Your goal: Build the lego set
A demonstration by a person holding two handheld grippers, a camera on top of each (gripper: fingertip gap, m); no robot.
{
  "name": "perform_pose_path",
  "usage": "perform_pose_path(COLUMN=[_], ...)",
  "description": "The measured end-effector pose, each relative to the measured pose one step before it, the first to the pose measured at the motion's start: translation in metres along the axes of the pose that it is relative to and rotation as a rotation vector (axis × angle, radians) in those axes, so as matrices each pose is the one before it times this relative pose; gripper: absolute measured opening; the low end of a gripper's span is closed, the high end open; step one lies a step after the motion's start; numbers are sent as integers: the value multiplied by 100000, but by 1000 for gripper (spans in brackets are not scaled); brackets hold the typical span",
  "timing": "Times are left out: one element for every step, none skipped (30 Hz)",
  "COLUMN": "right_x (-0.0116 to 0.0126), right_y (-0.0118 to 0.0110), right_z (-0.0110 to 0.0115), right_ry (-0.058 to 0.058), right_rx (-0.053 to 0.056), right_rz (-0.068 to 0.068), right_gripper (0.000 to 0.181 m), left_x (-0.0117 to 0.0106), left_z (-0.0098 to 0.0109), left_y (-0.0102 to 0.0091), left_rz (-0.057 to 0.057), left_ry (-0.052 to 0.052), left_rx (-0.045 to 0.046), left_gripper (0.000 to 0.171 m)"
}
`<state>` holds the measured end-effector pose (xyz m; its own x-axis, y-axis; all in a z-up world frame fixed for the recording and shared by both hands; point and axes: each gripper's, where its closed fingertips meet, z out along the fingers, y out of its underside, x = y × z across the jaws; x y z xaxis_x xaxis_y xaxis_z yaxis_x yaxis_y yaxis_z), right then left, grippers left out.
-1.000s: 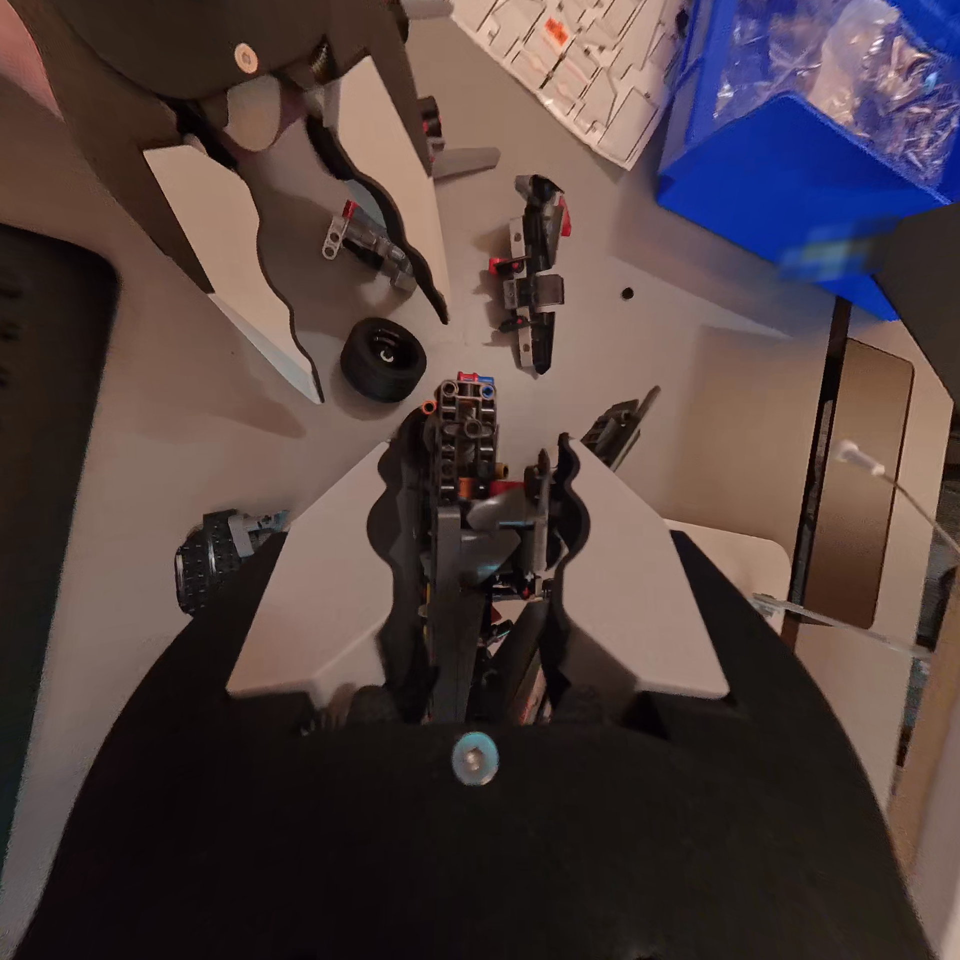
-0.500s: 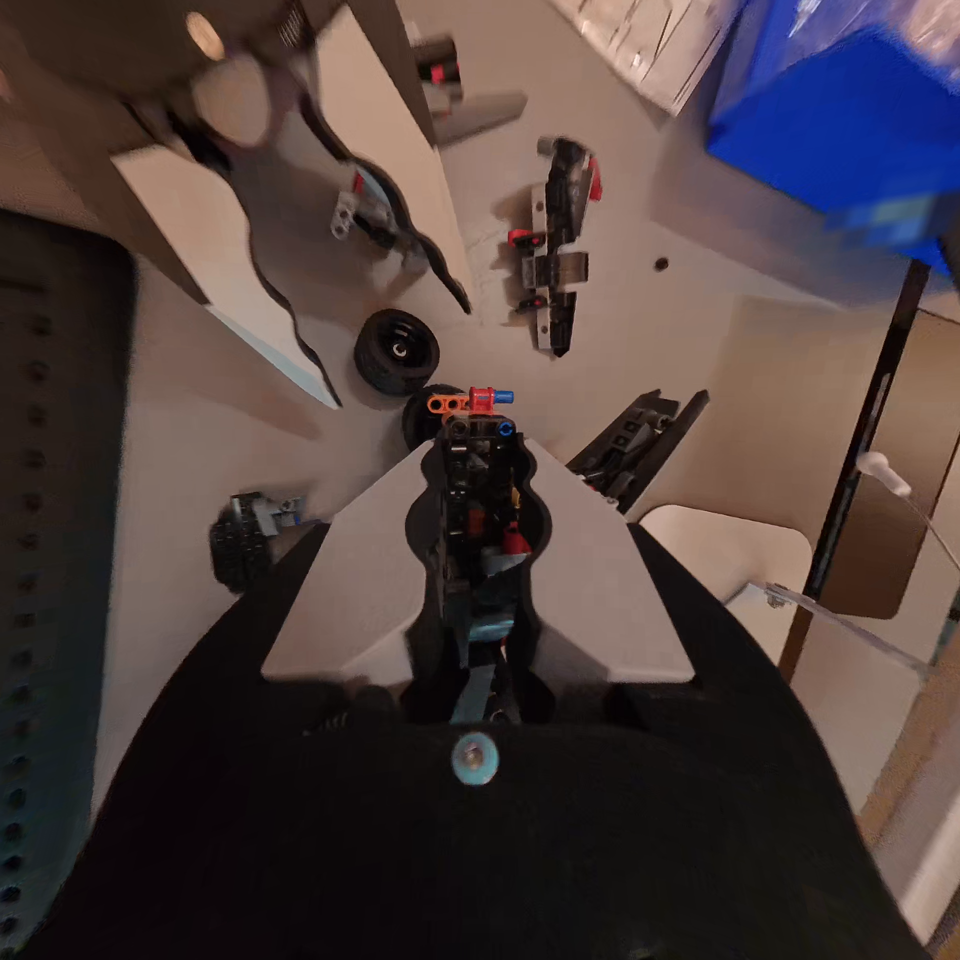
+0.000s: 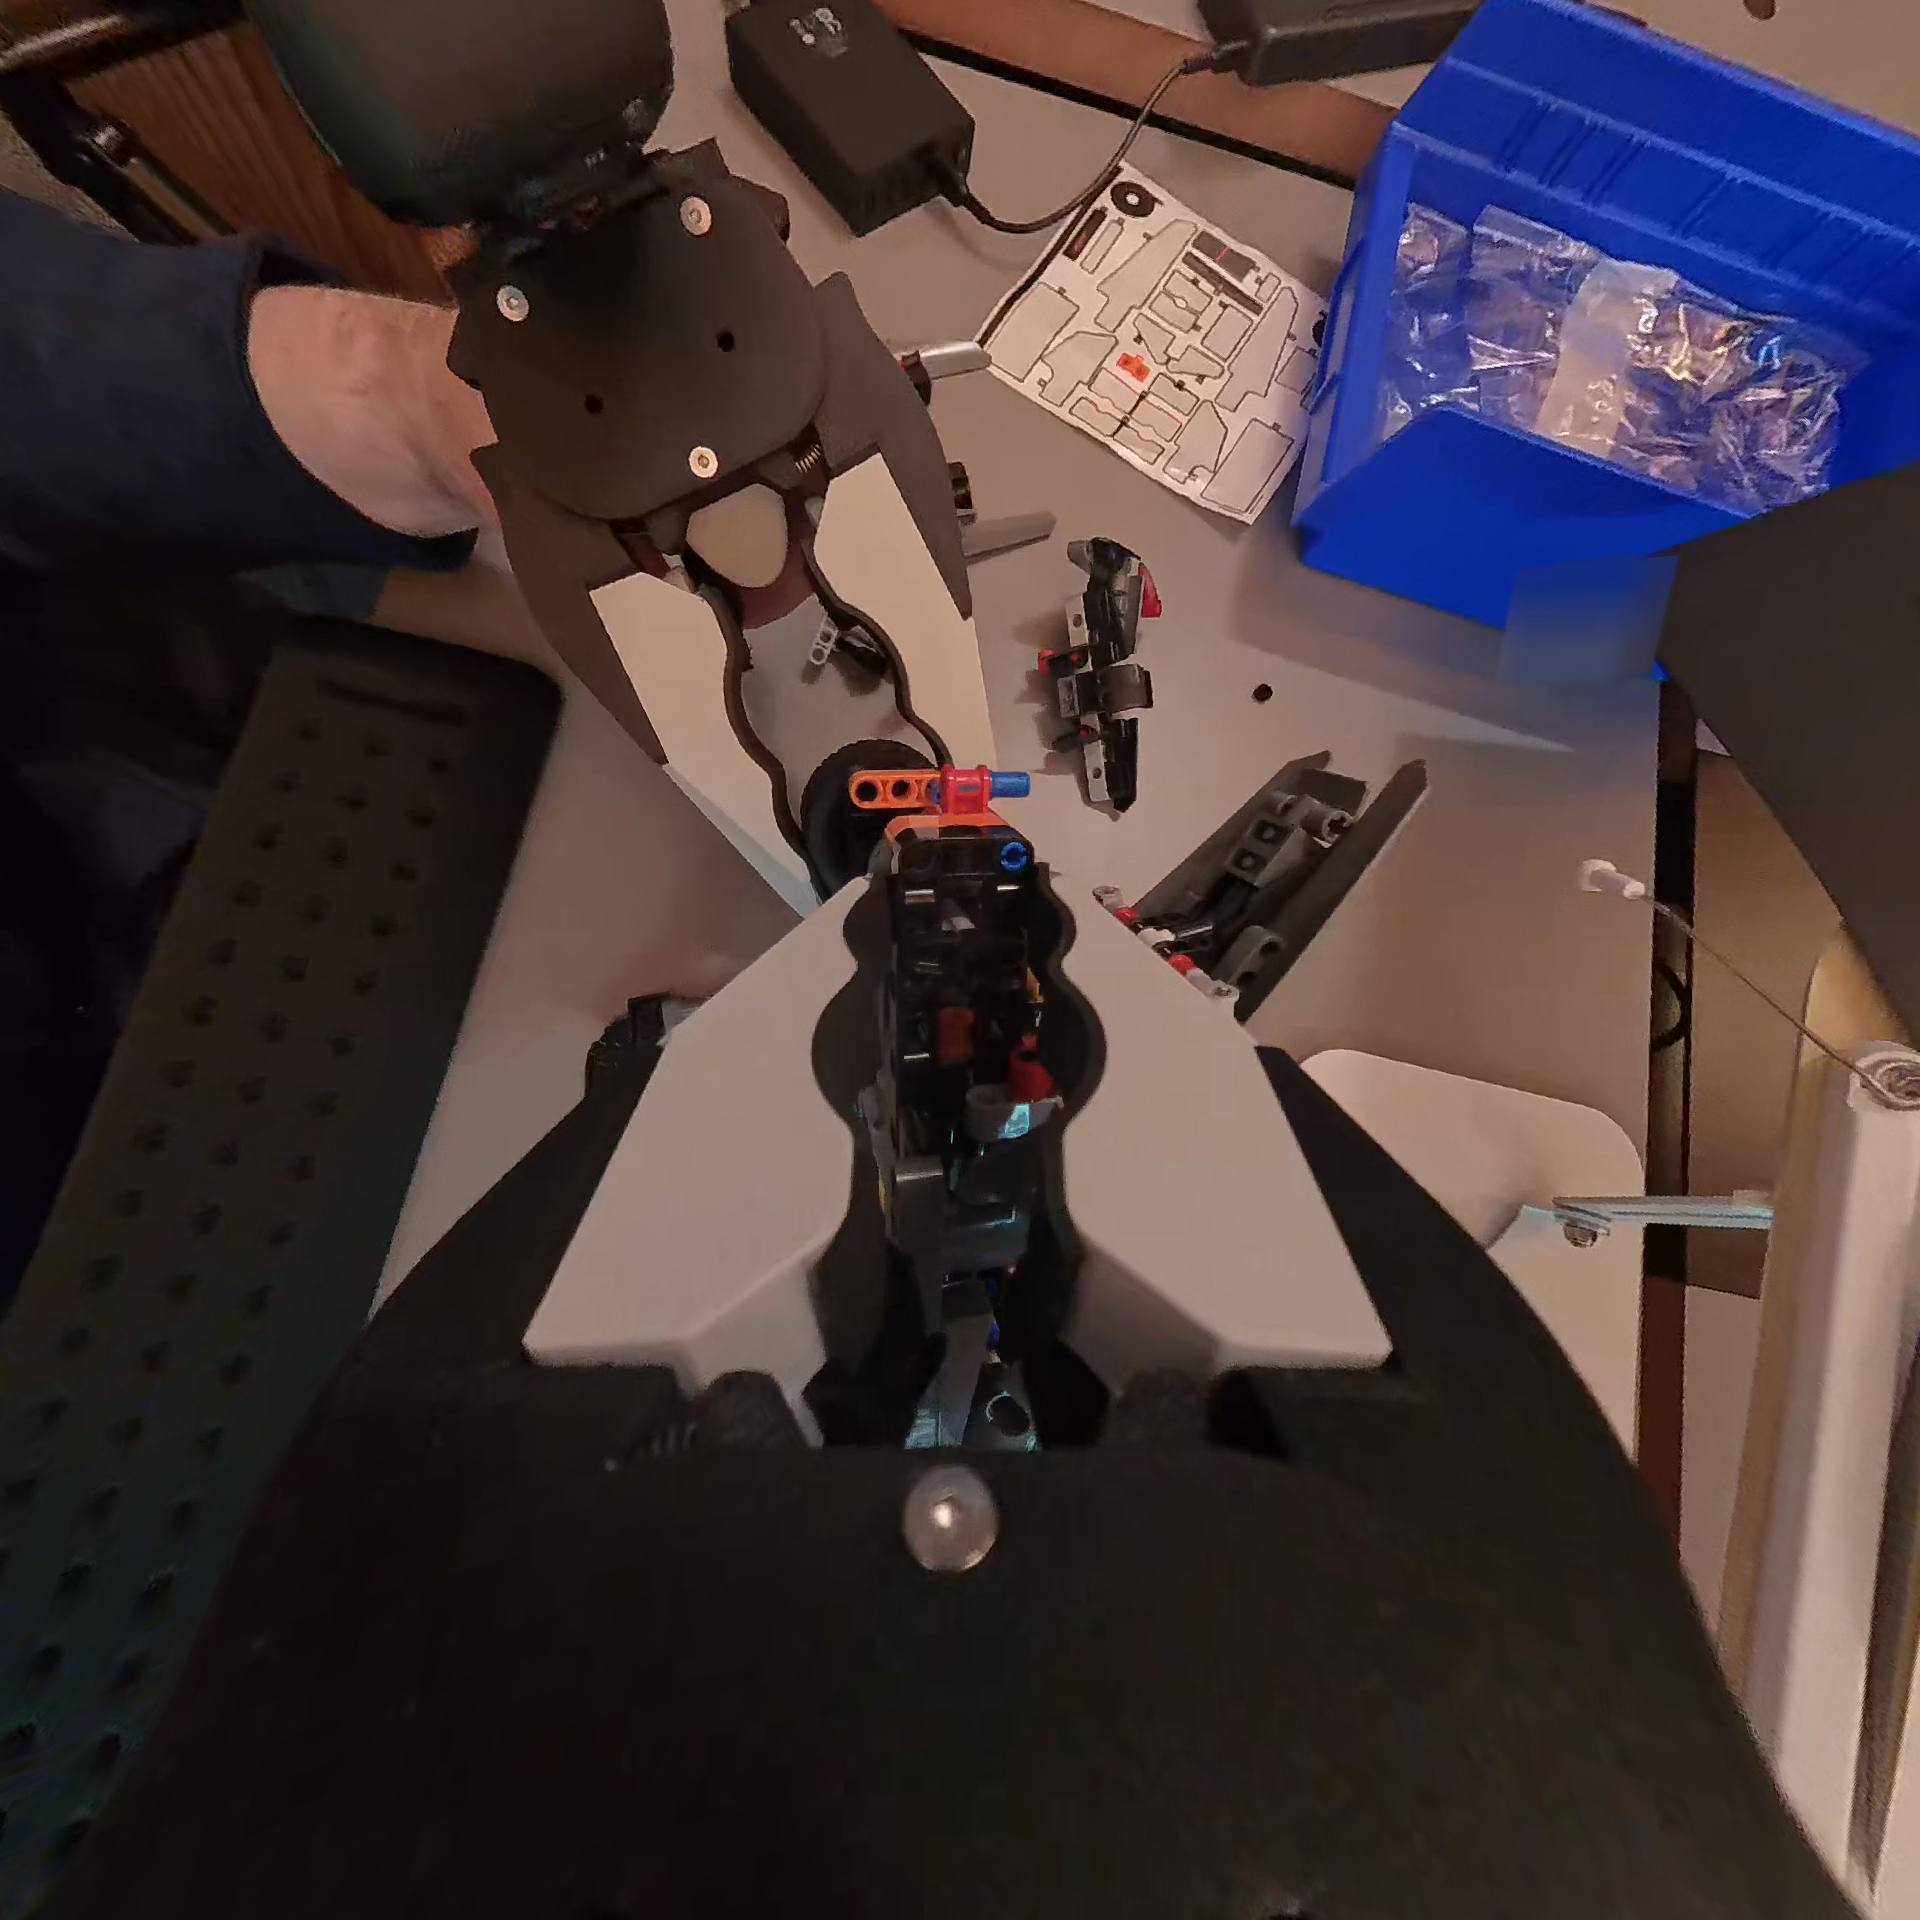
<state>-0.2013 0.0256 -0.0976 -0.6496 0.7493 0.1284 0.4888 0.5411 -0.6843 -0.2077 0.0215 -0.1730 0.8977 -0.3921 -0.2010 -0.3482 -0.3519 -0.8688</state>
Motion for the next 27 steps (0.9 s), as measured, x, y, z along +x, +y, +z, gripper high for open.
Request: perform_pose_path(right_x=[-35, -90, -105, -35, -13, -125, -146, -113, -110, -28, 32, -24, -25, -14, -46, -33, -7, 30, 35, -5, -55, -55, -37, 73, 129, -46, -159], right_y=[15, 3, -80, -117, -6, 45, 11, -65, -65, -66, -44, 9, 29, 50, 70, 71, -31, -100, -122, -125, -59, 13, 22, -17, -17, 102, 217], right_z=[-92, -40, -40, -137, -93, -6, 67, 155, 135, -14, -156, -158, -33, 90, 112, 28, -102, -196, -186, -139, -17, 64, 77, 36, 5, 116, 249], right_ry=[-41, 57, -26, -7, -347, -1001, -1029, -532, -317, -72, -103, -731, -324, 686, 566, 209, -52, -246, -217, 70, 360, 459, -23, -47, 160, -317, -410], right_rx=[-2, -465, 84, 724, 155, -191, -11, 376, 386, 259, 231, 44, -448, -1488, -2143, -1561, -188, 855, 1041, 618, -89, -596, -96, 823, 908, -304, -1548], right_rz=[-213, -490, -660, -145, 96, -351, -511, -60, -241, -82, 436, 939, 443, -827, -864, -726, -419, 298, 575, 222, -353, -435, 235, 956, 929, 62, -651], right_gripper=[23, 23, 23, 23, 23, 23, 23, 23, 23, 23, 23, 22, 23, 23, 23, 23, 23, 23, 23, 23, 23, 23, 23, 23, 23, 23, 23], left_x=[110, -32, 72, 20, -62, 73, 162, 251, 94, 39, 15, 133, 153, -90, -42, 112, 36, -58, -98, -388, -301, -37, -68, -163, -240, -203, 147], left_z=[-10, -8, -2, -74, -61, 78, 55, -87, -90, -8, 16, -24, -8, 72, 113, 63, -56, -197, -198, -94, -116, 0, 89, -4, -70, -6, 185], left_y=[35, 50, 189, 441, 256, 33, 25, 191, 230, 172, 389, 115, -140, 70, 138, 118, 86, -100, -72, 232, 3, 55, 172, 209, 57, -6, 129], left_rz=[1537, 683, 413, 714, 95, -2192, 663, 1649, -368, -603, -959, -459, -724, 228, -1179, 1417, 2974, 765, -264, 2994, 2437, -285, 2510, 5468, 3673, 3358, 3961], left_ry=[-120, -748, 166, 22, -120, 1103, 124, -128, 506, 878, 795, 559, 441, -731, 501, -48, -1287, -249, 619, -2227, -1690, 433, -2063, -4055, -3282, -3652, -2702], left_rx=[-947, -753, -1727, -3317, -410, 925, -359, -2129, -1186, 1070, 84, 551, 651, -22, -211, -1294, -2499, -660, 341, -2149, -581, -722, -3154, -5617, -3893, -2724, -3809], left_gripper=[42, 41, 41, 40, 39, 39, 39, 39, 39, 39, 38, 38, 38, 38, 38, 38, 38, 38, 38, 38, 38, 38, 38, 38, 38, 38, 39])
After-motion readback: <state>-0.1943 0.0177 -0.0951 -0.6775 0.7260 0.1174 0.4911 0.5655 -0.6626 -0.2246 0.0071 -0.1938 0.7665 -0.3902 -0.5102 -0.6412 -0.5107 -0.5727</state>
